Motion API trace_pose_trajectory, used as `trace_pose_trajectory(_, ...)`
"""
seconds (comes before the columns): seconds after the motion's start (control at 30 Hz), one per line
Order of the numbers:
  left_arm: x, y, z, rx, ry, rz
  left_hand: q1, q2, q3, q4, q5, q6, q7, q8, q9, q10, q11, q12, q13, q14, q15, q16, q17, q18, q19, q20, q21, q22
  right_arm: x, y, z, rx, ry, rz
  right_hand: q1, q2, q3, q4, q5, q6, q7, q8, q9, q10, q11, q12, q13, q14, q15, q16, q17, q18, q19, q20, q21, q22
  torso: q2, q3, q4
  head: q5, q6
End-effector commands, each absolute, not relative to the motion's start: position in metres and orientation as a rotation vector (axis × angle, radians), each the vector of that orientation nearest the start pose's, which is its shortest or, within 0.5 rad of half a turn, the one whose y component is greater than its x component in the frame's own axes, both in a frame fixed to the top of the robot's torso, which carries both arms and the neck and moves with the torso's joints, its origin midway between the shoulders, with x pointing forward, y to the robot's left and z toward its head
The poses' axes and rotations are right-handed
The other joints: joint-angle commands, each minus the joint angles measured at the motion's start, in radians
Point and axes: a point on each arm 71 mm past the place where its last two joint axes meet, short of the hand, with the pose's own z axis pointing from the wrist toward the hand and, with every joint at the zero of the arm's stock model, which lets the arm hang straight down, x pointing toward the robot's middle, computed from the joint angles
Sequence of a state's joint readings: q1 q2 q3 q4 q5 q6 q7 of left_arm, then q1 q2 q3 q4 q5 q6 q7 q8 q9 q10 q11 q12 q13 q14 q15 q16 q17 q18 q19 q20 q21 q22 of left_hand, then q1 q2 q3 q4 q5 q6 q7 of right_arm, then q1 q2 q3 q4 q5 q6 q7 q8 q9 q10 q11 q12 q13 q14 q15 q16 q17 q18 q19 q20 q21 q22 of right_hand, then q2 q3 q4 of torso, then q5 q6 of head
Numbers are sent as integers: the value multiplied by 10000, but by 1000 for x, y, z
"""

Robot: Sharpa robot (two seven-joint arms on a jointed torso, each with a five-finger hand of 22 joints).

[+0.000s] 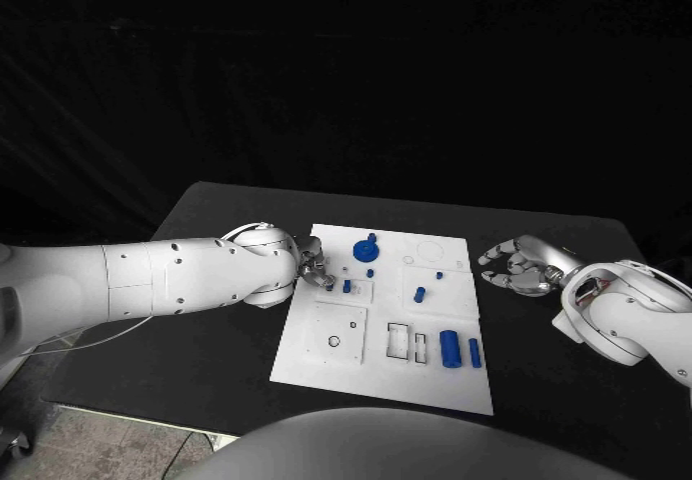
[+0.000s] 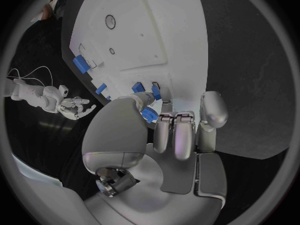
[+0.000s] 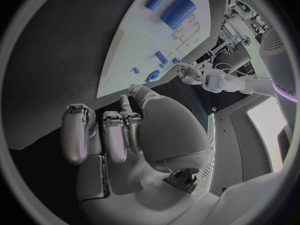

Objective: Assemble the parts on the task board

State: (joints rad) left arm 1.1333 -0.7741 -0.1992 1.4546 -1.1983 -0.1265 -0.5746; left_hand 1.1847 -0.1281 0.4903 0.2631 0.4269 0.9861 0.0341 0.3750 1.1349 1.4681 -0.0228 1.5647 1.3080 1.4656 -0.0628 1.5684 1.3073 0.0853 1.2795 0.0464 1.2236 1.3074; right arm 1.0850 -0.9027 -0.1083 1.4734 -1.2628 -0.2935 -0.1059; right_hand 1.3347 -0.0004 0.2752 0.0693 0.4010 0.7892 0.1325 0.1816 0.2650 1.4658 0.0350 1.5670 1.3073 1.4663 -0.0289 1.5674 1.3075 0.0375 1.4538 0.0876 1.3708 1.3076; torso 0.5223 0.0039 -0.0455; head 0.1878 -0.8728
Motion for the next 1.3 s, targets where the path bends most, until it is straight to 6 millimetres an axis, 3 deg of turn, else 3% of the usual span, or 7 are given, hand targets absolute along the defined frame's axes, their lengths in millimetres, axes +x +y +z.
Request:
trace_pose_trajectory(0.03,449,218,-305,-1973,22814,-2044,-73,0,74,-5,-29,-5,-41,12,3,1027,-40,61,2628,1052,-5,24,2634,156,-48,31,-39,113,456,-250,-271,929,19384,6063,85,20,51,0,55,67,21,-25,-16,1050,62,38,2635,1045,88,34,2632,166,-60,19,-39,1915,-5,9,5,-1,2)
trace_pose_trajectory(0.63,448,220,-307,-1940,22913,-1988,-71,-13,114,-50,-57,-7,-41,20,20,1027,-39,61,2628,1052,-2,24,2634,163,-74,34,-74,101,455,-250,-273,951,19395,6058,87,16,74,-8,64,60,25,-30,-24,1050,65,38,2635,1045,90,34,2632,171,-69,19,-58,1909,0,-3,1,143,2)
trace_pose_trajectory(1.3,447,220,-305,-1975,22792,-2166,-62,-27,162,-107,-79,-7,-43,29,40,1027,-39,61,2628,1052,0,24,2634,170,-100,37,-109,91,455,-250,-275,963,19451,6036,89,15,93,-16,70,58,29,-31,-30,1050,67,38,2635,1045,91,34,2632,180,-90,20,-94,1897,5,-2,3,153,2)
